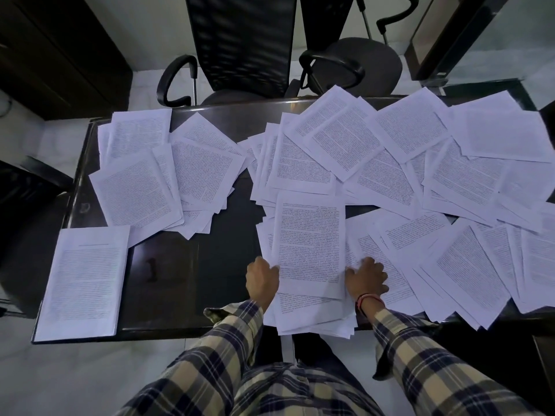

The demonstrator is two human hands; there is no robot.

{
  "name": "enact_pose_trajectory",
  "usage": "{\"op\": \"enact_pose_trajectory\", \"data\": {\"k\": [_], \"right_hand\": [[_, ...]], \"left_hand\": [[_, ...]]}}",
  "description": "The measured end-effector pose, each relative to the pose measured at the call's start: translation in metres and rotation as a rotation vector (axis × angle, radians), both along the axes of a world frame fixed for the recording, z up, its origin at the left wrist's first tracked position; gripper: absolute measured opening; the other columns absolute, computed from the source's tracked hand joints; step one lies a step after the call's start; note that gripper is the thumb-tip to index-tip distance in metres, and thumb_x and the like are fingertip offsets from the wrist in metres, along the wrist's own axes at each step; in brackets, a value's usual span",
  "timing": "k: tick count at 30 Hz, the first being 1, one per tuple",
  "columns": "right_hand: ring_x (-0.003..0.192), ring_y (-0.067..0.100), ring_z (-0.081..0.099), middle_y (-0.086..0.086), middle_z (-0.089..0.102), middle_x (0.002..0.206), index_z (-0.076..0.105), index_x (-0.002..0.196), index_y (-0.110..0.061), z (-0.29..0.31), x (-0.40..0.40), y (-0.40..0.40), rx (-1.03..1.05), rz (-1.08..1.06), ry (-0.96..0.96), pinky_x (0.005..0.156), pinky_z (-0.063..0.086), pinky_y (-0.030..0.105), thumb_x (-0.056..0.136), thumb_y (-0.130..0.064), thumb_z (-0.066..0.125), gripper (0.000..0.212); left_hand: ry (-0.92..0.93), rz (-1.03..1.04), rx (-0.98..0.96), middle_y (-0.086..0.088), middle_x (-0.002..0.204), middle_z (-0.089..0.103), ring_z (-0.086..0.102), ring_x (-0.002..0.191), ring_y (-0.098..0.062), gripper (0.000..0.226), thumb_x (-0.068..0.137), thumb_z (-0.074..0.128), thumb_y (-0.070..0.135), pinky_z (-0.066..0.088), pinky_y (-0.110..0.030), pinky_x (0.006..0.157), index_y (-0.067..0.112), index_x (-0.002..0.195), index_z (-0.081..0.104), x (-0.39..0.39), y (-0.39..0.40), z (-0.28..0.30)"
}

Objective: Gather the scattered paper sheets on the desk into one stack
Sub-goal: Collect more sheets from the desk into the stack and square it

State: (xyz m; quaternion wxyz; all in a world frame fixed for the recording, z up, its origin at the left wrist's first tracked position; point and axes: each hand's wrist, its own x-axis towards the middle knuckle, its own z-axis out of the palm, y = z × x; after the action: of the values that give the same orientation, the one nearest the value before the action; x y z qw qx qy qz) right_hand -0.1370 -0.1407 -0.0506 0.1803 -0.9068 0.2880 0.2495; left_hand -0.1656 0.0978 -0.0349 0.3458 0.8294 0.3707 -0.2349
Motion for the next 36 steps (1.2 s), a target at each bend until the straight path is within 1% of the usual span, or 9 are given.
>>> {"op": "enact_pose_trajectory", "data": {"k": [5,9,13,16,18,21,27,31,36], "right_hand": [[0.125,0.041,0.044,0.021,0.049,0.135,0.059,0.127,-0.007,0.004,0.005,-0.004,0.042,-0.031,0.083,0.103,0.037,0.052,0.096,-0.038,0.053,0.044],[0.103,0.036,0.062,0.016,0.068,0.11,0.066,0.101,-0.008,-0.001,-0.006,-0.01,0.162,-0.057,0.142,0.1,0.045,0.05,0.083,-0.049,0.052,0.047],[0.104,0.038,0.062,0.017,0.065,0.113,0.059,0.11,-0.003,0.007,-0.021,-0.01,0.201,-0.091,0.068,0.094,0.052,0.048,0.085,-0.046,0.056,0.05],[0.115,0.042,0.056,0.026,0.056,0.126,0.05,0.125,0.005,0.01,-0.021,-0.003,0.237,-0.102,-0.059,0.094,0.046,0.042,0.097,-0.032,0.059,0.047],[0.11,0.039,0.061,0.026,0.061,0.123,0.05,0.122,0.006,0.009,-0.02,0.005,0.333,-0.161,-0.042,0.088,0.046,0.037,0.099,-0.036,0.06,0.049],[0.098,0.03,0.062,0.013,0.063,0.111,0.051,0.114,-0.002,0.012,-0.02,0.016,0.446,-0.246,0.02,0.083,0.049,0.034,0.096,-0.048,0.062,0.05],[0.11,0.03,0.062,0.008,0.063,0.123,0.062,0.124,-0.015,-0.012,-0.015,0.011,0.48,-0.249,0.071,0.097,0.055,0.044,0.062,-0.07,0.07,0.083],[0.105,0.028,0.064,0.01,0.064,0.12,0.051,0.126,-0.007,0.003,-0.007,0.015,0.694,-0.361,-0.008,0.097,0.055,0.044,0.073,-0.031,0.089,0.07],[0.112,0.034,0.07,0.012,0.074,0.12,0.072,0.121,-0.007,0.024,-0.004,0.013,1.064,-0.291,-0.008,0.099,0.056,0.048,0.069,-0.004,0.091,0.055]], "left_hand": [[-0.018,0.076,-0.108,-0.002,0.074,0.054,0.057,0.067,-0.019,0.022,0.084,0.07,0.002,0.058,-0.038,0.064,0.012,0.074,0.054,-0.001,0.003,0.0],[0.137,0.025,-0.19,-0.008,0.068,0.059,0.063,0.057,-0.021,0.033,0.079,0.073,-0.002,0.062,-0.037,0.061,0.012,0.06,0.049,-0.014,0.012,-0.001],[0.108,-0.052,-0.099,-0.01,0.088,0.061,0.058,0.073,-0.019,0.014,0.084,0.072,0.01,0.05,-0.032,0.065,0.005,0.079,0.06,-0.023,0.021,-0.001],[-0.018,-0.019,0.019,-0.014,0.135,0.045,0.047,0.122,-0.033,0.045,0.092,0.067,0.024,0.046,-0.042,0.094,0.002,0.128,0.052,-0.022,0.012,0.006],[-0.018,-0.013,0.003,-0.017,0.142,0.038,0.043,0.13,-0.038,0.059,0.093,0.068,0.031,0.045,-0.046,0.101,0.001,0.137,0.044,-0.017,0.0,0.01],[0.03,0.083,-0.126,-0.017,0.138,0.046,0.054,0.122,-0.036,0.07,0.089,0.073,0.034,0.054,-0.049,0.099,0.003,0.14,0.039,-0.009,-0.014,0.008],[-0.009,0.182,-0.378,0.0,0.103,0.068,0.067,0.088,-0.016,0.03,0.085,0.079,0.018,0.057,-0.031,0.074,0.01,0.108,0.063,-0.004,0.001,0.003],[0.014,0.142,-0.54,-0.008,0.108,0.078,0.074,0.098,-0.026,0.028,0.078,0.084,0.004,0.062,-0.041,0.089,0.006,0.104,0.075,0.001,0.02,0.001],[-0.088,0.075,-0.694,-0.01,0.11,0.078,0.073,0.108,-0.033,0.045,0.065,0.083,0.002,0.06,-0.049,0.094,0.004,0.109,0.075,-0.005,0.042,0.021]]}}
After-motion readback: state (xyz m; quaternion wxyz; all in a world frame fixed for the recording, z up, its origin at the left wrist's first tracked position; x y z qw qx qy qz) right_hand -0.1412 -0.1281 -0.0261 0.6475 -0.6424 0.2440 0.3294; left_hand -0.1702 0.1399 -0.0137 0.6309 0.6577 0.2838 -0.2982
